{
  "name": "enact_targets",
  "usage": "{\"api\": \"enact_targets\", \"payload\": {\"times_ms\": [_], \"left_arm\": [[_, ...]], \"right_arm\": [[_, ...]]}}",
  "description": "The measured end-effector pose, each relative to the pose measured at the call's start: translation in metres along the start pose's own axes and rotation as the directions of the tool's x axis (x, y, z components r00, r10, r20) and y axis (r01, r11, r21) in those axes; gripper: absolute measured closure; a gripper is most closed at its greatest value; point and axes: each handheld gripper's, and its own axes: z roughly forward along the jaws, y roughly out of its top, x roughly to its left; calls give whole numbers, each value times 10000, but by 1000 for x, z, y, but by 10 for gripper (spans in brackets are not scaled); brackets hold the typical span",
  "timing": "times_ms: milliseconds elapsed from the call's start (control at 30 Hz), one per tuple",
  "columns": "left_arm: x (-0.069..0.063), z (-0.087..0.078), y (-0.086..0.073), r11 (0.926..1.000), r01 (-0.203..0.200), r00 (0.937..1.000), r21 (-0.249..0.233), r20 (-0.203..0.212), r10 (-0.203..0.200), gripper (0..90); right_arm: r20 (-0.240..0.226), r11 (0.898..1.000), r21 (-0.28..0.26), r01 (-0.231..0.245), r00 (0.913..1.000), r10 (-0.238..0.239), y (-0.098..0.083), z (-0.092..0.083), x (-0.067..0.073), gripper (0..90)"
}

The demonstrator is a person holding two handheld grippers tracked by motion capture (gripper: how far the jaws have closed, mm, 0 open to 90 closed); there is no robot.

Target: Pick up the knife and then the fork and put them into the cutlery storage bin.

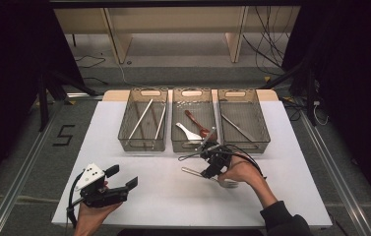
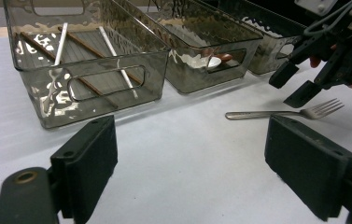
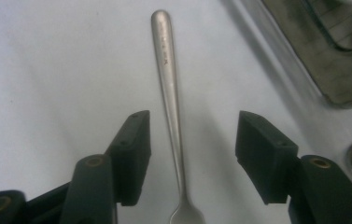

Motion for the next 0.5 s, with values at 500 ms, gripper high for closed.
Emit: {"api": "enact_targets", "payload": {"times_ms": [500], "left_arm": [[0,0,0,10000,-1,10000,7,20,1,169]], "right_arm": [[-157,9962,829,273,9995,-260,-3,13,1,607]]}}
